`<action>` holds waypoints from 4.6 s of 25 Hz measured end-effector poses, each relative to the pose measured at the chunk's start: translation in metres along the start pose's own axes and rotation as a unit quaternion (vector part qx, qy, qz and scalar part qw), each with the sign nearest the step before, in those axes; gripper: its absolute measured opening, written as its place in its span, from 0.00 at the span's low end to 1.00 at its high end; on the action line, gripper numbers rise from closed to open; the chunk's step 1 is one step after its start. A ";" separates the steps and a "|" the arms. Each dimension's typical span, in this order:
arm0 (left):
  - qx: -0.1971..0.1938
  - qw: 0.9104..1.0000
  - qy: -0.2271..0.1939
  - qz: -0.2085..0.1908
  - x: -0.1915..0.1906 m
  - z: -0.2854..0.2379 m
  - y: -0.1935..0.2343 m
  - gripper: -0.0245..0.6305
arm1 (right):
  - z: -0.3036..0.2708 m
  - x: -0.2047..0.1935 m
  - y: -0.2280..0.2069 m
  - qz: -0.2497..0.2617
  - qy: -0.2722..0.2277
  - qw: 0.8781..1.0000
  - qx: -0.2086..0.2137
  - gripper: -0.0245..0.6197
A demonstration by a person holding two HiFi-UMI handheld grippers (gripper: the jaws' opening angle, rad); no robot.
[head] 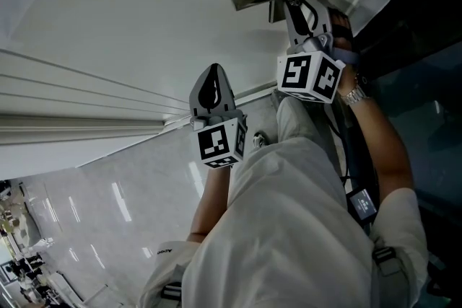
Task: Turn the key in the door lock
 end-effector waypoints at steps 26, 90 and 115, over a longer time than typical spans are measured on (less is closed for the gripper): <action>0.006 1.000 0.003 -0.004 0.001 0.002 0.002 0.05 | -0.002 -0.004 -0.015 -0.264 0.005 0.964 0.042 0.05; -0.005 1.000 0.000 -0.011 -0.001 -0.002 -0.009 0.05 | 0.009 -0.010 0.009 0.217 -0.032 0.976 0.012 0.30; -0.010 1.000 0.004 -0.010 -0.002 -0.008 -0.009 0.05 | 0.004 -0.001 -0.012 -0.165 -0.010 0.986 0.030 0.06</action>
Point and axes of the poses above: the fingertips, and each gripper's own axes: z backward along the fingers, y to its left, x out of its top, the point moved 9 cm from there along z, backward along the fingers, and after that the axes turned 12 degrees about -z, right-handed, at the moved point
